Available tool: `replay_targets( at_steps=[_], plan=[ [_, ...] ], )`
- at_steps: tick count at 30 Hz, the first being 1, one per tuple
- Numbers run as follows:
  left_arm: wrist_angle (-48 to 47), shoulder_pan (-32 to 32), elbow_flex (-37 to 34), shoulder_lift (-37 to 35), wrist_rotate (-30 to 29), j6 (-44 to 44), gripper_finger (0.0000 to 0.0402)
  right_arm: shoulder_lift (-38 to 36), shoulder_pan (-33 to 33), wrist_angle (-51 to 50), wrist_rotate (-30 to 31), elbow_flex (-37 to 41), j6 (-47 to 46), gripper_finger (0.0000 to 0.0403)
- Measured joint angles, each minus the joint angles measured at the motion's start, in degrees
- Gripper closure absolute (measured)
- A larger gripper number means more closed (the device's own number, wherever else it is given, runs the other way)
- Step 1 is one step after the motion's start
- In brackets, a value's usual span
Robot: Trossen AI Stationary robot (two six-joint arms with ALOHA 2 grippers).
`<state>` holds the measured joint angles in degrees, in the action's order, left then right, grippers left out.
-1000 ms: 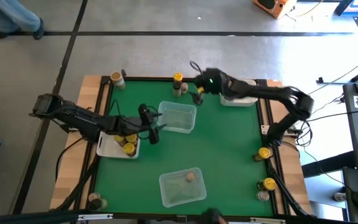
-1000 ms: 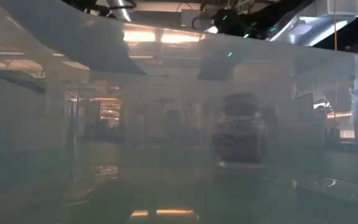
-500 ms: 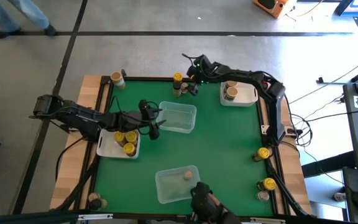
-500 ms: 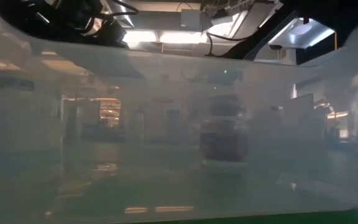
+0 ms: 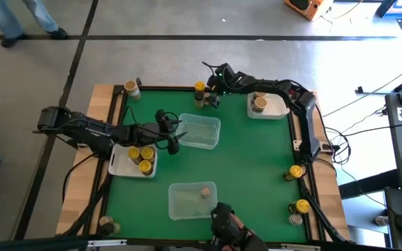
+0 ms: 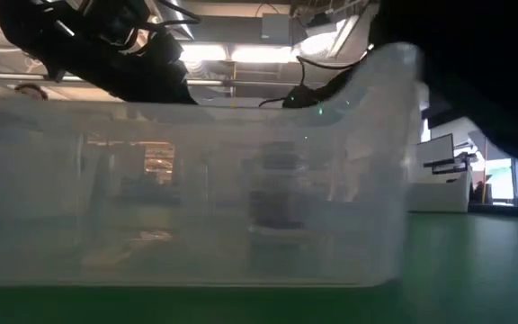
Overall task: Sort spices by type
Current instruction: Put the brown spice bottle into the bottom transparent bin
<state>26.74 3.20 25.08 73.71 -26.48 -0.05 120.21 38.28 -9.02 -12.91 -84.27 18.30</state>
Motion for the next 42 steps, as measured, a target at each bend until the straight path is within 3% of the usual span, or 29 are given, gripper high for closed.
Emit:
replay_targets(
  at_steps=[11,22,29,42],
  plan=[
    [-0.1,0.0,0.0,0.0,-0.1,0.0,0.0141,1.9,0.0,0.9,-0.4,0.0,1.5,0.0032],
    [-0.7,0.0,0.0,0.0,-0.1,0.1,0.0141,1.9,0.0,2.4,-2.2,0.0,1.7,0.0163],
    [-0.7,0.0,0.0,0.0,-0.1,0.0,0.0141,1.0,0.0,1.3,-0.1,-0.1,3.9,0.0241],
    [-0.8,-0.2,0.0,0.0,-0.1,0.0,0.0141,-10.2,-1.6,-11.7,0.9,0.1,4.2,0.0245]
  ],
)
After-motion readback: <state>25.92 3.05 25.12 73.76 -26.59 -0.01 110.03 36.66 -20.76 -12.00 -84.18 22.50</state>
